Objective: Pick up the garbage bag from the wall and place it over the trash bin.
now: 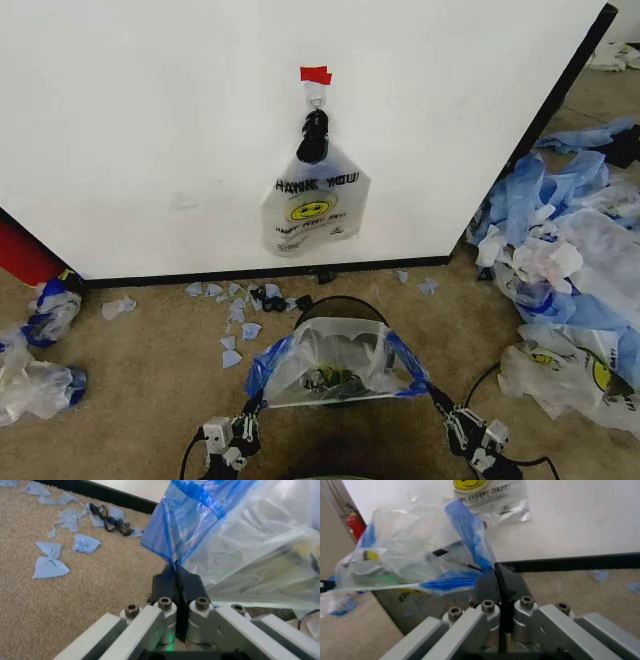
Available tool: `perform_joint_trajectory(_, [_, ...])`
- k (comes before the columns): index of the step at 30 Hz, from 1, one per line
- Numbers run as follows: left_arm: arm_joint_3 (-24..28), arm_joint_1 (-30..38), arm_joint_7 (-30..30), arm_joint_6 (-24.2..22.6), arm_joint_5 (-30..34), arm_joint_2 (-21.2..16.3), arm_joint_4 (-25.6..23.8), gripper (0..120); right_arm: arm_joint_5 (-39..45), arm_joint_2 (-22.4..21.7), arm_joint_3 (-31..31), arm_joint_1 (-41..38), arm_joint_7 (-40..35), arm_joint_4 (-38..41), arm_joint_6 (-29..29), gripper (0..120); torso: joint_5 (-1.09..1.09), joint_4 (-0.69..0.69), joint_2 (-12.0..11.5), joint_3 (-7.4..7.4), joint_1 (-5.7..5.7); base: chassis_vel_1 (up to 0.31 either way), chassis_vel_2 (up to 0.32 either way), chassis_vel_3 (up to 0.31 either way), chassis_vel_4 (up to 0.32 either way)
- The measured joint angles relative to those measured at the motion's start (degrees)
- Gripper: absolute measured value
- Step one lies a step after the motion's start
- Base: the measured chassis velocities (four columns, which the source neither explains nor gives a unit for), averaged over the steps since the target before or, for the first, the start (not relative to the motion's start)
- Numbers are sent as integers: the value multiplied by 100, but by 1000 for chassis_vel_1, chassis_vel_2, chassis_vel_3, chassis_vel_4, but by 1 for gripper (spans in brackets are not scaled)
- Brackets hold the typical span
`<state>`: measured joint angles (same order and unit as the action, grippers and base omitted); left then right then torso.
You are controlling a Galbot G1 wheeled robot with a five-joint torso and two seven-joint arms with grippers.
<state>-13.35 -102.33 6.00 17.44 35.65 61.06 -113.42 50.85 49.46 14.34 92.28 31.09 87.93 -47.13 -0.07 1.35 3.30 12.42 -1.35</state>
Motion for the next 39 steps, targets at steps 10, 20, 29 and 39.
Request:
perform_joint_trajectory(10, [115, 327, 87, -51, 130, -81, 295, 0, -85, 78, -7, -314, -244, -279, -1, 0, -2, 0, 0, 0, 0, 0, 0, 0, 0])
perform_joint_trajectory(20, [117, 340, 95, -44, 147, -81, 292, 0, -156, 142, -21, -344, -266, -276, -1, 0, -1, 1, 0, 0, 0, 0, 0, 0, 0])
perform_joint_trajectory(29, [293, 378, 84, -29, 53, 68, 378, 0, -224, 199, -25, -327, -287, -253, -1, 0, 0, 0, 0, 0, 0, 0, 0, 0, 0])
perform_joint_trajectory(39, [370, 394, 84, -21, -6, 161, 349, 0, -147, 172, -47, -218, -135, -51, -1, 0, 0, 0, 0, 0, 0, 0, 0, 0, 0])
